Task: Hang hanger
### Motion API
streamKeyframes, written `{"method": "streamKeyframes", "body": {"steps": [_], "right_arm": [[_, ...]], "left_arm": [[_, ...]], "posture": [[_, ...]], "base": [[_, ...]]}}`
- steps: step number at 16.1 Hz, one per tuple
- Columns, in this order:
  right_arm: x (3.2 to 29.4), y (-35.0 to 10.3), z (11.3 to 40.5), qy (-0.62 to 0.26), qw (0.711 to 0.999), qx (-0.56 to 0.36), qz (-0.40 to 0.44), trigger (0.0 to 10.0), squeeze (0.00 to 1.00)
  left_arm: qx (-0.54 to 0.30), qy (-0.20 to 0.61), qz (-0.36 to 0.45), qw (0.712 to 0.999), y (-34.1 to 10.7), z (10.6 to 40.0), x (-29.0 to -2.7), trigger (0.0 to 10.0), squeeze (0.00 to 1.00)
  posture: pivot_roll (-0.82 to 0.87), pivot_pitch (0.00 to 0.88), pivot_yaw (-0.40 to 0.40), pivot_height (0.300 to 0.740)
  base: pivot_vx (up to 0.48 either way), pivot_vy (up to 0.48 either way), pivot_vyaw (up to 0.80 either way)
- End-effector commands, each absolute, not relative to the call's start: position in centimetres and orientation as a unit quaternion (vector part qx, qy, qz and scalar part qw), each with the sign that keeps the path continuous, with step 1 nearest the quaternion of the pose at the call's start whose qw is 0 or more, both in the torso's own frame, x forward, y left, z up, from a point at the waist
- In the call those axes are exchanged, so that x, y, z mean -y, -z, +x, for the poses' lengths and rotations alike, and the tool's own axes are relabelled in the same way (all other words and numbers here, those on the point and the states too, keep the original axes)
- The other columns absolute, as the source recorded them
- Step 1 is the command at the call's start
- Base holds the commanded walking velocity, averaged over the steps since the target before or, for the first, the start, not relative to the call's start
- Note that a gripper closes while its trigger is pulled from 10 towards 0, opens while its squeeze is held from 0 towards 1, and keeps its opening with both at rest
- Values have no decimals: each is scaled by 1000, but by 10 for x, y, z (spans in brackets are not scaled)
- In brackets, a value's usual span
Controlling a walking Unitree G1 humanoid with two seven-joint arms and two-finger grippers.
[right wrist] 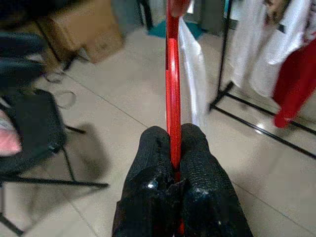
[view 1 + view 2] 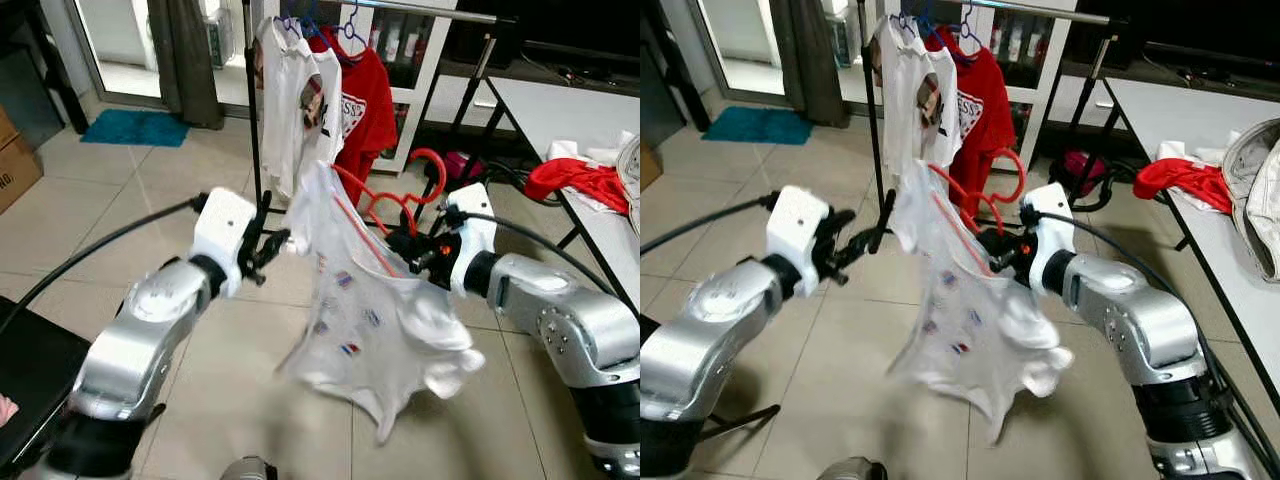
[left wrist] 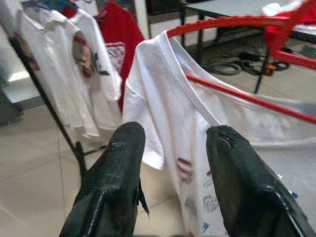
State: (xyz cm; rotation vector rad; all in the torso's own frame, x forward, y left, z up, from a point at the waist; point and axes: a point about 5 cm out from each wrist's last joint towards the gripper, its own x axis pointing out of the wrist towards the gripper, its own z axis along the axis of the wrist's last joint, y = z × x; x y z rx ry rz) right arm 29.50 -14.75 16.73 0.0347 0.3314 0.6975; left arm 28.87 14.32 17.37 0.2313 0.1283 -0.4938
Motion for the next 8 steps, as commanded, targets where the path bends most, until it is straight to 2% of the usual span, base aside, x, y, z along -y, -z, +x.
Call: {"method": "streamKeyframes", "body": {"steps": [1, 2, 3, 4, 8], "right_arm": [[150, -178, 296, -351, 926, -139, 31, 10000, 0], [148, -177, 296, -361, 921, -136, 47, 10000, 0], [144, -177, 295, -375, 916, -133, 60, 10000, 0], [143, -178, 293, -383, 912, -132, 63, 10000, 0], [135, -181, 285, -416, 898, -124, 67, 10000, 0]], "left_arm": [[-56, 233, 122, 963, -174, 294, -141, 10000, 1000], [-45, 208, 118, 970, -177, 307, -138, 10000, 1000], [-23, 193, 116, 974, -184, 321, -132, 10000, 788], [-17, 192, 115, 974, -186, 324, -130, 10000, 0], [5, 184, 116, 976, -195, 342, -125, 10000, 0]], "posture": [[-8, 0, -70, 740], [-7, 0, -71, 740], [-13, 0, -63, 740], [-13, 0, -63, 740], [-24, 0, -48, 740]], "base": [[0, 0, 0], [0, 0, 0], [0, 0, 0], [0, 0, 0], [0, 0, 0]]}}
